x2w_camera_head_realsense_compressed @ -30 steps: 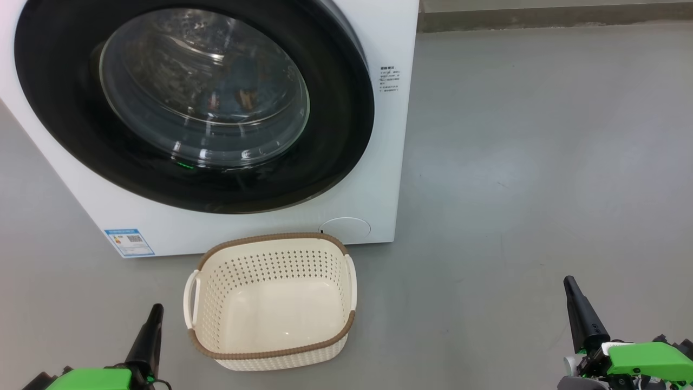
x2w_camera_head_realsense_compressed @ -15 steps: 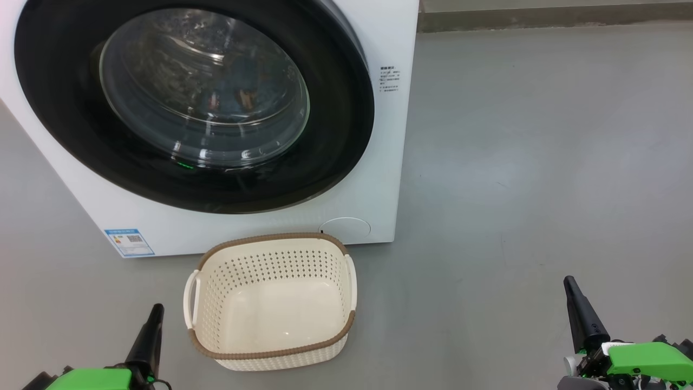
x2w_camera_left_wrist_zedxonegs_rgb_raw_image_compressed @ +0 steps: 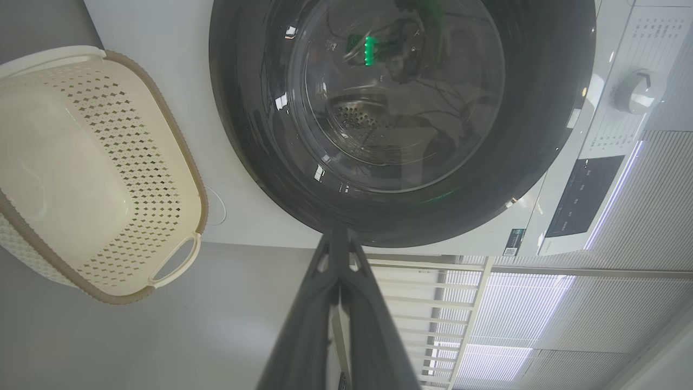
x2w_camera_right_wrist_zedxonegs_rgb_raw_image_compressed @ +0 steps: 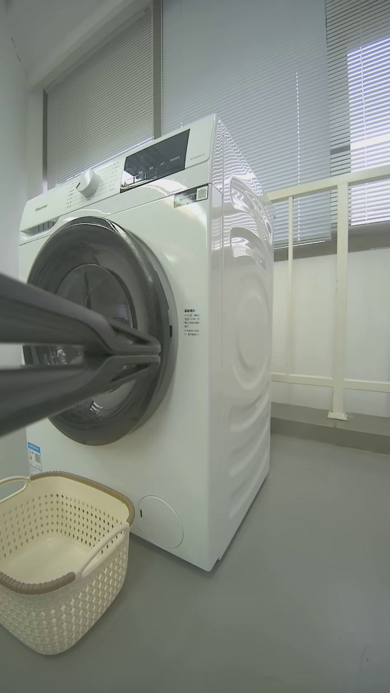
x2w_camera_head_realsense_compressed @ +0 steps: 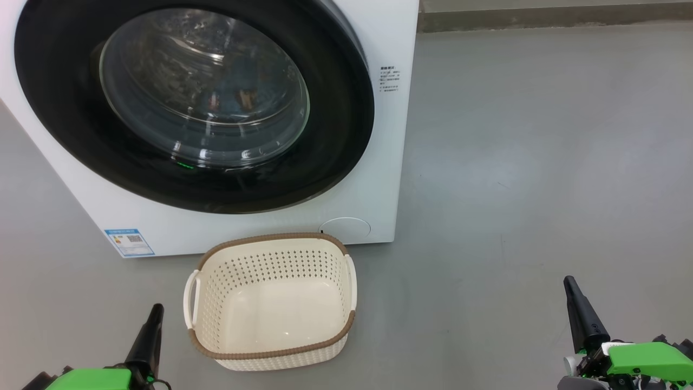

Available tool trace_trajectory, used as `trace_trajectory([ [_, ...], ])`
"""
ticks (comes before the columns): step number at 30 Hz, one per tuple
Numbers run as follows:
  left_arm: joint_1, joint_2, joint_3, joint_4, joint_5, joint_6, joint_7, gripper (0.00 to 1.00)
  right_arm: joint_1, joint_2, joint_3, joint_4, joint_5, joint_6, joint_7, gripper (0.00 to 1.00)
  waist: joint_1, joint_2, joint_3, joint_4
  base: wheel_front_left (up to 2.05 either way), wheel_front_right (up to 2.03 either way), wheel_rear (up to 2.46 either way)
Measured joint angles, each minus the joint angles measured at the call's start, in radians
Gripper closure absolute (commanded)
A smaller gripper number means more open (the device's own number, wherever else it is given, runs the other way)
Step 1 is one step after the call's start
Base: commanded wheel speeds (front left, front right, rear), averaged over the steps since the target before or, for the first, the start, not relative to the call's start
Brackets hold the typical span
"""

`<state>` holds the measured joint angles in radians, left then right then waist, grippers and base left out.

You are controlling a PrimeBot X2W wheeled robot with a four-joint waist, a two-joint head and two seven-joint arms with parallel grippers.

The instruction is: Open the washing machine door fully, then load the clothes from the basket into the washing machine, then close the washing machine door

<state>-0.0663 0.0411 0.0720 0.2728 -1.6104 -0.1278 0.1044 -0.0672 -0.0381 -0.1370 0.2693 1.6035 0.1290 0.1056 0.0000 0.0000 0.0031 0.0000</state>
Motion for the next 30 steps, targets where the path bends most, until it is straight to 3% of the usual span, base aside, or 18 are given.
trace_trajectory([
  [30,0.000,-0.001,0.003,0.000,0.000,0.000,0.001,1.00,0.000,0.000,0.000,0.000,0.000,0.000,0.000,1.00,0.0000,0.0000,0.000,0.000,0.00,0.00,0.00],
])
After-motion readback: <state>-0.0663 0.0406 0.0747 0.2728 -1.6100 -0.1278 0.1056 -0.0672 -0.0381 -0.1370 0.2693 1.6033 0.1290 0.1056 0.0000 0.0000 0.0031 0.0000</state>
